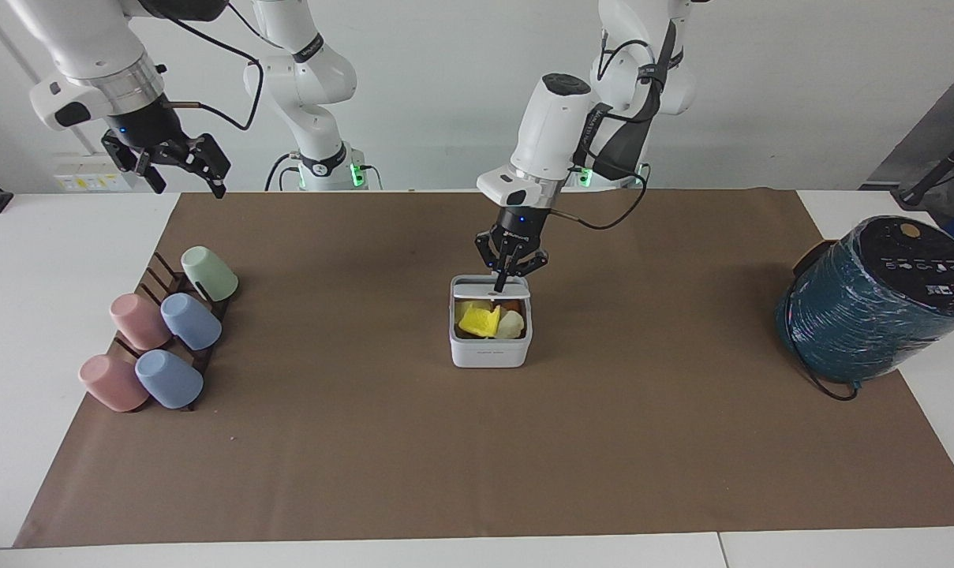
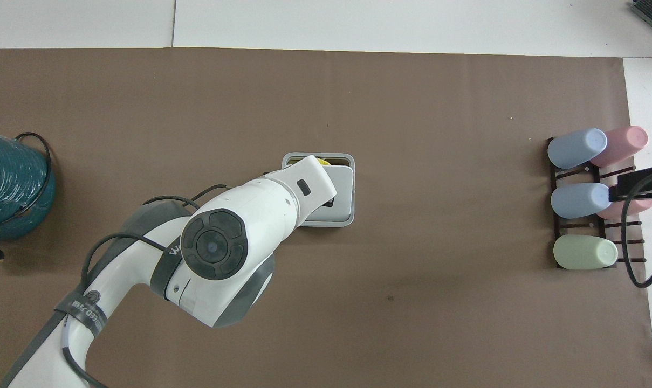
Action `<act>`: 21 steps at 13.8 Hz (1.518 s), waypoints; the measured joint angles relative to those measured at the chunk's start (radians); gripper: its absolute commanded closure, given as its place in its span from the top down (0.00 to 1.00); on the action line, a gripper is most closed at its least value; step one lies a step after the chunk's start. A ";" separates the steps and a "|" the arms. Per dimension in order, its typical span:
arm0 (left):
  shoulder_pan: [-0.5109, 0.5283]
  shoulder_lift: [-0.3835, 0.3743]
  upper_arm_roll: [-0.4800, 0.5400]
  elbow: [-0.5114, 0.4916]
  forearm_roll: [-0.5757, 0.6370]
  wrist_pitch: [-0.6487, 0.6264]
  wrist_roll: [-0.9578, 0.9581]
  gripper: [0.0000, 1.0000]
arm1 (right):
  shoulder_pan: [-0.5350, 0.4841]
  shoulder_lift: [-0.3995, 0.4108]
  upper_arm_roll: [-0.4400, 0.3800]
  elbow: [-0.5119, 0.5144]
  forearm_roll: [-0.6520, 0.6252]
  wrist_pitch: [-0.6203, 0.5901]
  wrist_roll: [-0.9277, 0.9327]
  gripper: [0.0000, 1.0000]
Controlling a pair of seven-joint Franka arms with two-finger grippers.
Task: Close trash can lid
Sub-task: 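Push the white lid down over the can with the left gripper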
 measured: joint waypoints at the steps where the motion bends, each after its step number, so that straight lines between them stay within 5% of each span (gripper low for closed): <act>1: 0.001 0.014 0.002 0.006 0.000 0.016 0.000 0.04 | 0.000 0.000 0.000 0.000 0.000 0.000 0.000 1.00; 8: 0.014 0.180 0.009 0.097 0.000 0.116 -0.005 0.05 | 0.001 0.000 0.000 0.000 0.000 0.000 0.000 1.00; 14: 0.016 0.201 0.009 0.108 0.000 0.137 -0.005 0.08 | 0.002 0.000 0.000 0.000 0.000 0.000 0.000 1.00; 21: 0.038 0.095 0.013 0.130 0.000 -0.202 0.007 0.08 | 0.005 0.000 0.000 0.000 0.000 0.000 0.000 1.00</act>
